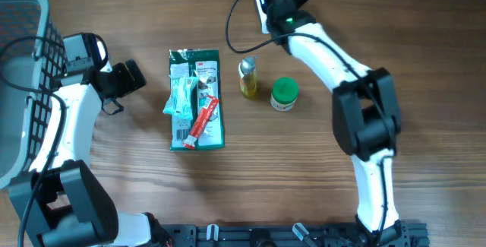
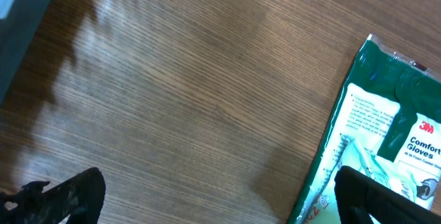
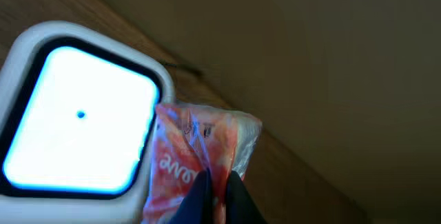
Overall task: Scan the item barcode
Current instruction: 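Carry the tissue box right and set it on the table, then reach the right gripper down and grasp the green tin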
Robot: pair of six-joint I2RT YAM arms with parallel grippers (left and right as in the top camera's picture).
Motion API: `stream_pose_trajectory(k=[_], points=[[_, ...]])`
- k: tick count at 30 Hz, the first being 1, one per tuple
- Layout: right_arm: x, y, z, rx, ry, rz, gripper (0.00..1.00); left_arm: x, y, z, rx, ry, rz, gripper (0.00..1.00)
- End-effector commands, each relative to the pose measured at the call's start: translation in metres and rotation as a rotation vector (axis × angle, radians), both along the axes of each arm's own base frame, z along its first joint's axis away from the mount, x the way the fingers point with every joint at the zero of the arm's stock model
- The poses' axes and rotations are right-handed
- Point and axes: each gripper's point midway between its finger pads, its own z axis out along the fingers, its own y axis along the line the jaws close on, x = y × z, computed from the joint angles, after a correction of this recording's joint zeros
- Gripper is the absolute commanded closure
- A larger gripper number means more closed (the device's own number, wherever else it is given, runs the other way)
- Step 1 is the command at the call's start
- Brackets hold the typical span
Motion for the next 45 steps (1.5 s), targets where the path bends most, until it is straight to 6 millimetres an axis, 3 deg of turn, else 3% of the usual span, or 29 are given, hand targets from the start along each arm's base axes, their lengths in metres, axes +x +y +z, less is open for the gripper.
stream_pose_trajectory(k=[1,3,4,5,6,8,9,11,15,17,18,19,20,21,23,24,26,28,29,31,34,37,40,45], points=[[-0.044,-0.032,0.141,0.324,-0.098,-0.039,0.96,-0.001,0.0,-0.003,-0.004,0.005,-0.011,0.0],[-0.085,-0.061,0.155,0.479,0.022,-0.077,0.95,0.0,0.0,-0.003,-0.003,0.004,-0.011,0.0],[-0.104,-0.082,0.155,0.541,0.086,-0.121,0.95,-0.001,0.0,-0.003,-0.004,0.005,-0.011,0.0],[-0.13,-0.104,0.143,0.611,0.204,-0.171,0.95,0.0,0.0,-0.003,-0.003,0.004,-0.011,0.0],[-0.154,-0.127,0.123,0.67,0.341,-0.226,0.95,0.0,0.0,-0.003,-0.003,0.004,-0.011,0.0],[-0.182,-0.163,0.082,0.737,0.493,-0.394,0.94,0.0,0.0,-0.003,-0.003,0.004,-0.011,0.0],[-0.2,-0.184,0.051,0.748,0.578,-0.499,0.94,-0.001,0.0,-0.003,-0.004,0.005,-0.011,0.0],[-0.221,-0.204,0.005,0.751,0.661,-0.59,0.92,0.0,0.0,-0.003,-0.003,0.004,-0.011,0.0],[-0.241,-0.219,-0.072,0.754,0.689,-0.652,0.89,-0.001,0.0,-0.003,-0.004,0.005,-0.011,0.0],[-0.247,-0.232,-0.093,0.71,0.638,-0.735,0.75,0.0,0.0,-0.003,-0.003,0.004,-0.011,0.0],[-0.248,-0.238,-0.1,0.686,0.62,-0.748,0.36,0.0,0.0,-0.003,-0.003,0.004,-0.011,0.0],[-0.246,-0.238,-0.1,0.687,0.611,-0.745,0.24,0.0,0.0,-0.003,-0.003,0.004,-0.011,0.0],[-0.241,-0.238,-0.093,0.705,0.586,-0.749,0.22,0.0,0.0,-0.003,-0.004,0.004,-0.011,0.0],[-0.235,-0.235,-0.08,0.747,0.566,-0.76,0.22,-0.001,0.0,-0.003,-0.004,0.005,-0.011,0.0],[-0.217,-0.189,-0.025,0.963,0.596,-0.598,0.2,0.0,0.0,-0.003,-0.003,0.004,-0.011,0.0],[-0.217,-0.165,0.002,1.026,0.613,-0.516,0.0,0.0,0.0,-0.003,-0.003,0.004,-0.011,0.0],[-0.23,-0.132,0.023,1.062,0.642,-0.519,0.0,-0.001,0.0,-0.003,-0.004,0.005,-0.011,0.0],[-0.233,-0.093,0.026,1.105,0.684,-0.488,0.0,-0.001,0.0,-0.003,-0.004,0.005,-0.011,0.0],[-0.237,-0.072,0.022,1.173,0.717,-0.548,0.0,0.0,0.0,-0.003,-0.004,0.005,-0.011,0.0],[-0.239,-0.035,0.016,1.153,0.737,-0.468,0.08,-0.001,0.0,-0.003,-0.004,0.005,-0.011,0.0],[-0.239,-0.021,0.003,0.991,0.614,-0.551,0.11,-0.001,0.0,-0.003,-0.004,0.005,-0.011,0.0],[-0.24,0.007,-0.008,0.881,0.536,-0.537,0.14,-0.001,0.0,-0.003,-0.004,0.005,-0.011,0.0],[-0.241,0.018,-0.029,0.801,0.539,-0.533,0.14,0.0,0.0,-0.003,-0.003,0.004,-0.011,0.0],[-0.242,0.018,-0.066,0.729,0.602,-0.569,0.14,0.0,0.0,-0.003,-0.004,0.004,-0.011,0.0]])
